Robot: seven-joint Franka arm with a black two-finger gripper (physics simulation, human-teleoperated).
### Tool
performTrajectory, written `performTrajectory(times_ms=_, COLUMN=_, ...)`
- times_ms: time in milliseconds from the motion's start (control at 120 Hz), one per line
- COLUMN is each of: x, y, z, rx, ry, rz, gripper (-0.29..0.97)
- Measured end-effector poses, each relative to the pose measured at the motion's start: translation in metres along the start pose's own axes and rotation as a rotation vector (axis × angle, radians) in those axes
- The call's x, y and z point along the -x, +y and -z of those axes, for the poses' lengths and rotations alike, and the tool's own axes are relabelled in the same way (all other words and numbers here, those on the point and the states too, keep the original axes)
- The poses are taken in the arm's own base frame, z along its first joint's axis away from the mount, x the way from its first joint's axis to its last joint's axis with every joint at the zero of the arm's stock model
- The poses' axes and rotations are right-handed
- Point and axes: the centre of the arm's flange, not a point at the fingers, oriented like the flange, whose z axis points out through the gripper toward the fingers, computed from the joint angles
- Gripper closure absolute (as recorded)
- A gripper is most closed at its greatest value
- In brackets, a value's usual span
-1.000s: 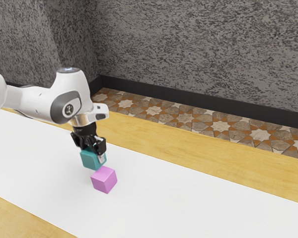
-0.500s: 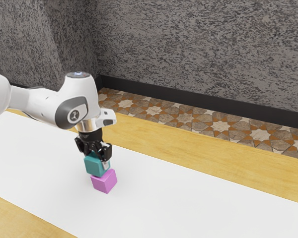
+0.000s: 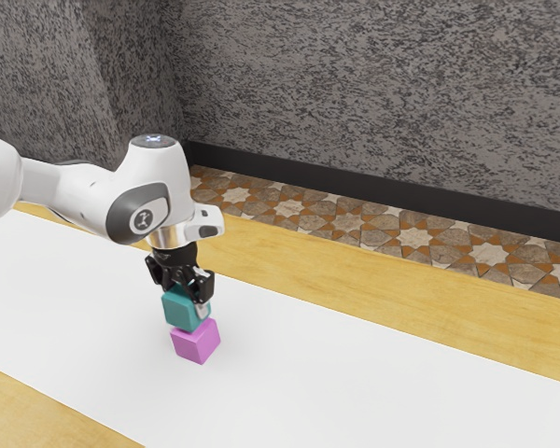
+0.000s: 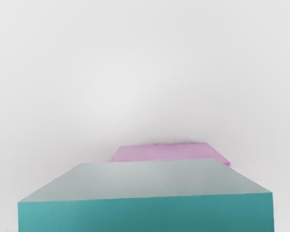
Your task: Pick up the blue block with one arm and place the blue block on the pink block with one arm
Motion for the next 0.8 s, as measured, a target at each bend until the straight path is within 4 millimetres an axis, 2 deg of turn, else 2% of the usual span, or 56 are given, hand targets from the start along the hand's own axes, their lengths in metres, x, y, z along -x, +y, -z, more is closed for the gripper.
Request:
performTrajectory(times_ms=225, x=0.0006, y=0.0081, z=-0.0008, rx=0.001, ry=-0.001, rz=-0.014, gripper=0.36)
performTrajectory(times_ms=800, x=0.0059, y=0.0088, z=-0.0031, rx=-0.002, ry=-0.008, rz=-0.014, gripper=0.36)
